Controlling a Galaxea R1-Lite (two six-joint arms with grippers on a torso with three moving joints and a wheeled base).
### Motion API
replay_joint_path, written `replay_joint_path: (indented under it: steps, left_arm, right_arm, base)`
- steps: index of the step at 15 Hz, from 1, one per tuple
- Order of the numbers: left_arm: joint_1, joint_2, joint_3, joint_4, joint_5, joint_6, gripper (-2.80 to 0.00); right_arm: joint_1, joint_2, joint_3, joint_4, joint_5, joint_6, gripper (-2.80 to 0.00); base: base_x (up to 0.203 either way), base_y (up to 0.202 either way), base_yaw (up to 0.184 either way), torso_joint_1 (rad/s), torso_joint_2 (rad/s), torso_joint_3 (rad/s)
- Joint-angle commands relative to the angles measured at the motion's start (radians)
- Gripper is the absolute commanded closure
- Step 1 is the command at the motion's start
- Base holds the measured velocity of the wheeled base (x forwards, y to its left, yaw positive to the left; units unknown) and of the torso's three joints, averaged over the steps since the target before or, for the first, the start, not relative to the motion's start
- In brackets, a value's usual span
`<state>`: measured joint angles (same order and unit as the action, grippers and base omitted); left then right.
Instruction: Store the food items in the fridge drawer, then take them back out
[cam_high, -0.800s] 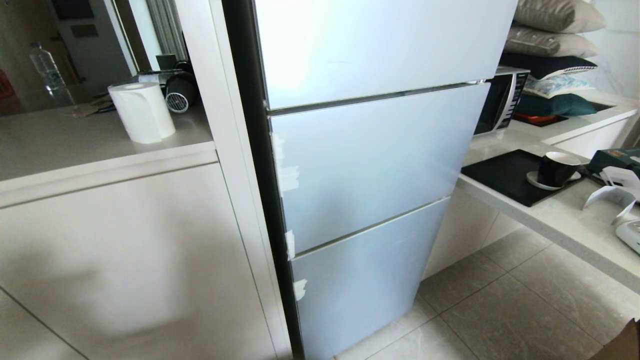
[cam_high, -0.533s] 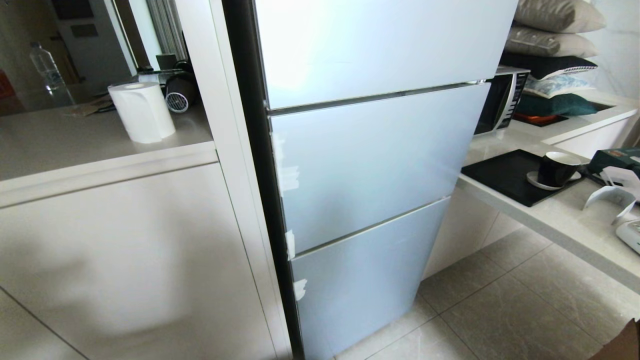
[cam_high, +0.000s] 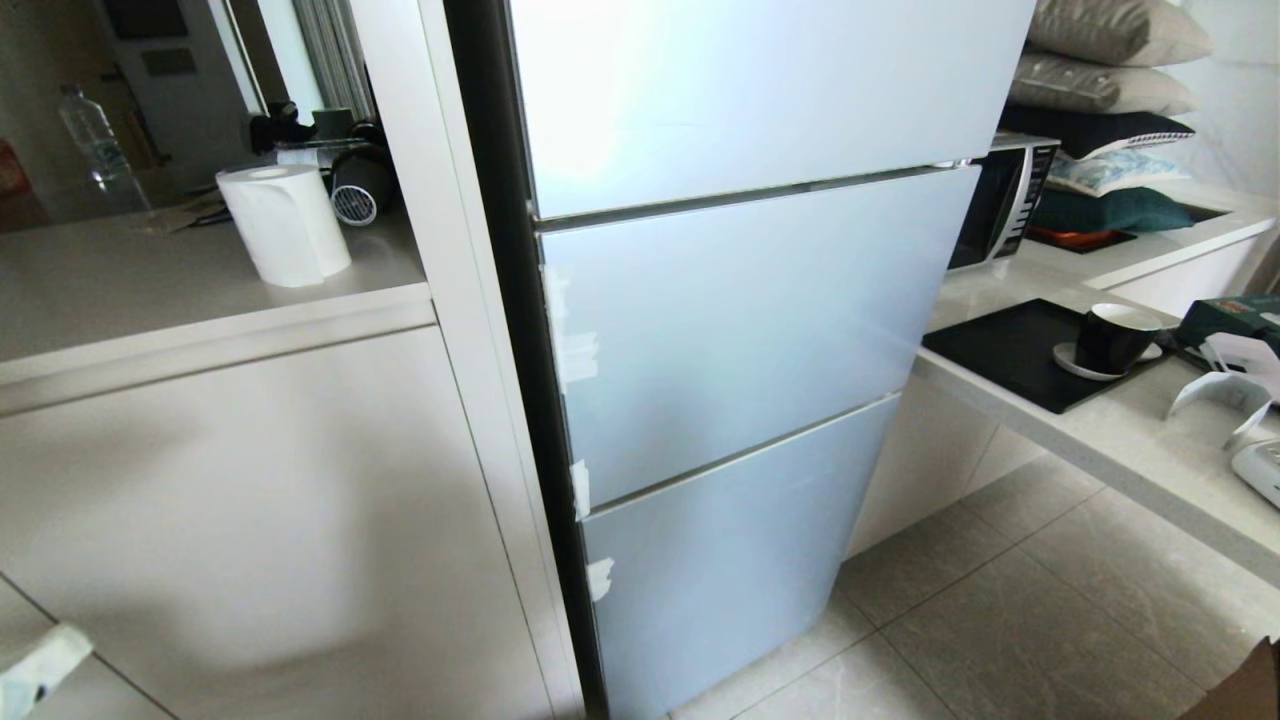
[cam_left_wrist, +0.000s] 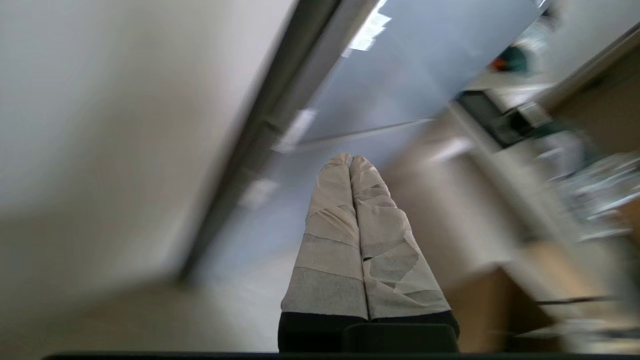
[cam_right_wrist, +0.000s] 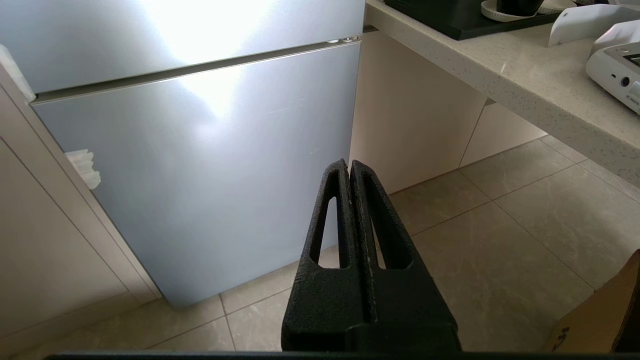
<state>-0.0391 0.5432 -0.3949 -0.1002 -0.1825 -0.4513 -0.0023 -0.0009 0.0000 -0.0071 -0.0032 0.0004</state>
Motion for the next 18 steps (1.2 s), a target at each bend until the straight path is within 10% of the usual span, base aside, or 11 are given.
replay_joint_path:
  steps: [1,7,10,18]
  left_arm:
    - [-0.011,0.407,-0.067,-0.111,-0.046,-0.259,0.00]
    - [-0.030,1.036,-0.125,-0.712,-0.100,-0.417,0.00]
    - [-0.144,1.228,-0.190,-0.982,0.020,-0.411,0.00]
    - [-0.415,1.306,-0.365,-1.071,0.325,-0.325,0.00]
  right_arm:
    - [-0.001,0.001,0.000,-0.001,0.000,0.000,0.00]
    - [0.001,0.001,0.000,-0.001,0.000,0.000,0.00]
    - [-0.001,0.001,0.000,-0.001,0.000,0.000,0.00]
    - [-0.001,0.001,0.000,-0.001,0.000,0.000,0.00]
  base:
    - [0.000,0.000,0.000,0.000,0.00,0.000]
    - [0.000,0.000,0.000,0.000,0.00,0.000]
    - [0.000,0.000,0.000,0.000,0.00,0.000]
    - [0.000,0.000,0.000,0.000,0.00,0.000]
